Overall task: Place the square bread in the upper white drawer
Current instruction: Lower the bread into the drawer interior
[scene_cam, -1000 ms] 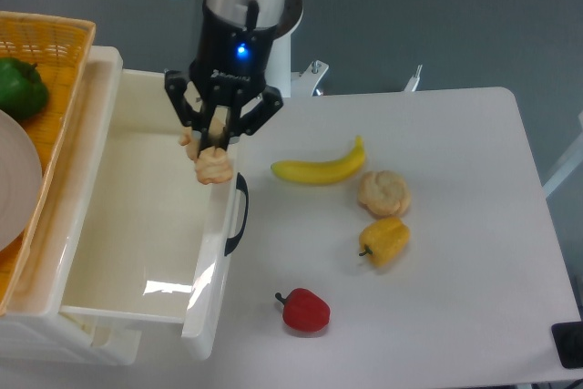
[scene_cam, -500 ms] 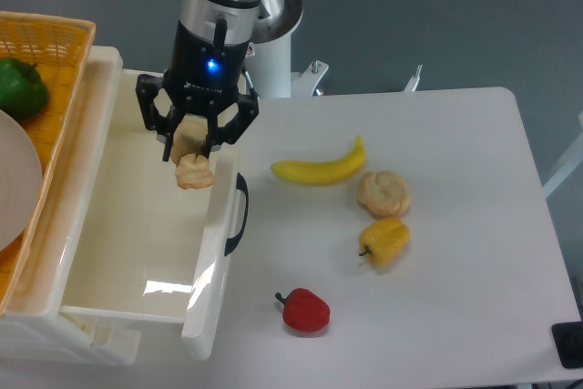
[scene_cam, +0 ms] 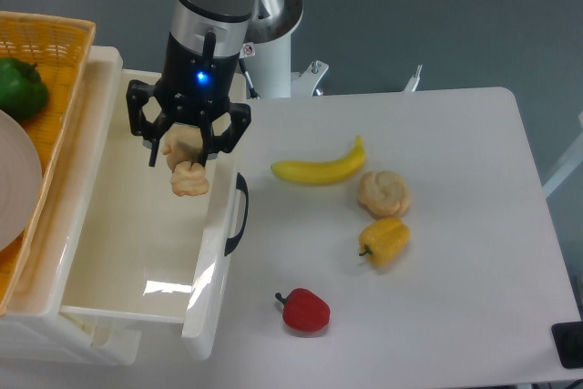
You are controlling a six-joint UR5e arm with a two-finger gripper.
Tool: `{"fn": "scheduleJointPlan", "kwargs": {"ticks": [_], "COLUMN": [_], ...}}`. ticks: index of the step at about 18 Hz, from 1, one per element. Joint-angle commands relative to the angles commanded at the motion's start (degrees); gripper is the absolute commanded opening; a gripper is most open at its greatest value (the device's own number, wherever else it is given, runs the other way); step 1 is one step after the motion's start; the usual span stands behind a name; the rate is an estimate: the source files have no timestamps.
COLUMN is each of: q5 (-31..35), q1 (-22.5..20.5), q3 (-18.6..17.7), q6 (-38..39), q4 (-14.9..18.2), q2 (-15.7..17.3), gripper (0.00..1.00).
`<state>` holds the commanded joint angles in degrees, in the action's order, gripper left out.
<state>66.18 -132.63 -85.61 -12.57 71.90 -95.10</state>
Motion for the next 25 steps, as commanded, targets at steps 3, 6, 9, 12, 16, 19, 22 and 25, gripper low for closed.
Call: {"fn": "scheduleJointPlan", "kwargs": {"ticks": [3, 6, 9, 12, 16, 19, 22, 25], "q5": [0.0, 0.0, 0.0, 0.0, 0.0, 0.0, 0.0, 0.1], "q1": [0.1, 1.1, 1.7, 2.5, 3.5, 3.6, 3.6, 3.6], "q3": [0.0, 0.0, 0.0, 0.0, 0.0, -0.1, -0.1, -0.1], "q6": [-0.3, -0.3, -0.3, -0.2, -0.2, -0.2, -0.3, -0.7], "q4": [-0.4, -0.6, -0.7, -1.1, -1.9, -1.9, -1.9, -2.0], "q2": [-0.4, -0.5, -1.2, -2.2, -3.1, -3.7, -3.8, -4.4], "gripper": [0.91, 0.92, 0.96, 0.96, 0.99, 0.99, 0.99, 1.0]}}
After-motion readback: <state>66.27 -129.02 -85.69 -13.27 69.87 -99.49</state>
